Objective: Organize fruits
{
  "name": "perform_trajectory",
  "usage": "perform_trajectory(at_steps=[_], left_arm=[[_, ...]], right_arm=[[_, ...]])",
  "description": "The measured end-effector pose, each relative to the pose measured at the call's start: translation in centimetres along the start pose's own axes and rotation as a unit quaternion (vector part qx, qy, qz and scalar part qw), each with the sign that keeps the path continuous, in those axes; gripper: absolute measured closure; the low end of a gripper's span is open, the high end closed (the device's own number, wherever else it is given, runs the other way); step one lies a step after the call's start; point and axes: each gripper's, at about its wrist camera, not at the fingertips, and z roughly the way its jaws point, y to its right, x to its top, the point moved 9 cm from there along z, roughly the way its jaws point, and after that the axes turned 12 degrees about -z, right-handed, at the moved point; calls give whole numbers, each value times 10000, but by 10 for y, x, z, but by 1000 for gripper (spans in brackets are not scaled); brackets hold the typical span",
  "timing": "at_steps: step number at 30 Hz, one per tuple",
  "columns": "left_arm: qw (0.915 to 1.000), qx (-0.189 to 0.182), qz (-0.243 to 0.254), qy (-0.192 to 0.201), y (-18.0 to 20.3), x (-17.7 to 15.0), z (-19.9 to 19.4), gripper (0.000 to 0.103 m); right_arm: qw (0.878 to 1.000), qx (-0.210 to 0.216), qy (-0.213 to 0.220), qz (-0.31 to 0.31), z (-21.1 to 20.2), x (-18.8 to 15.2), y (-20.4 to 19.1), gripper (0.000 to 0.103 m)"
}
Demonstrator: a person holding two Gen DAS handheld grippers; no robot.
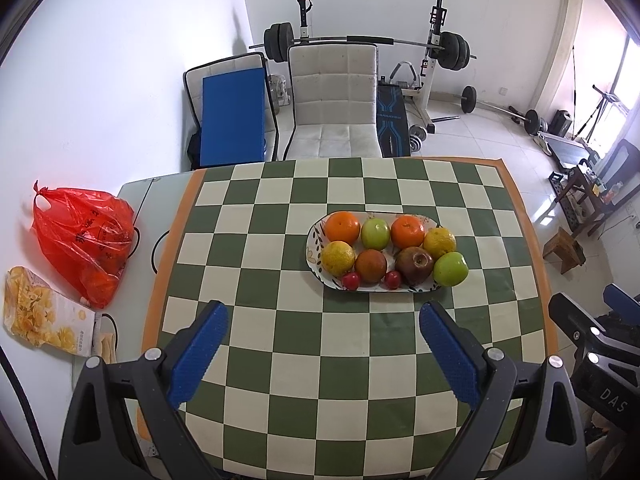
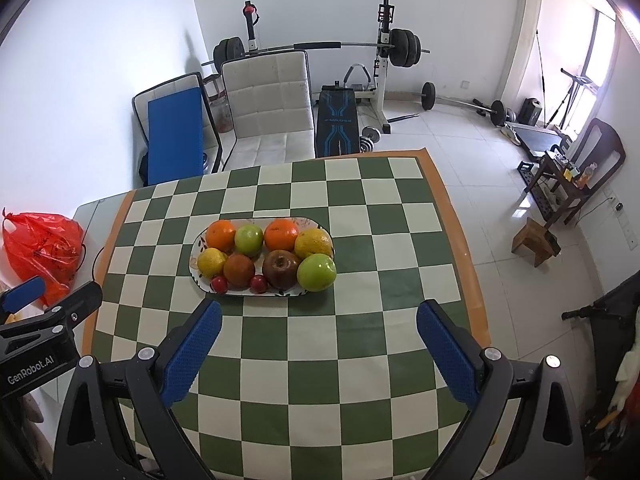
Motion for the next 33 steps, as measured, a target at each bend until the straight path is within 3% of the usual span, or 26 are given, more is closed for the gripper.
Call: perform_trajectory(at_steps=[33], left_arm=[[9999,-101,50,41,-2,-3,0,0]], right_arm=[[10000,-18,30,32,2,-2,-4,2]])
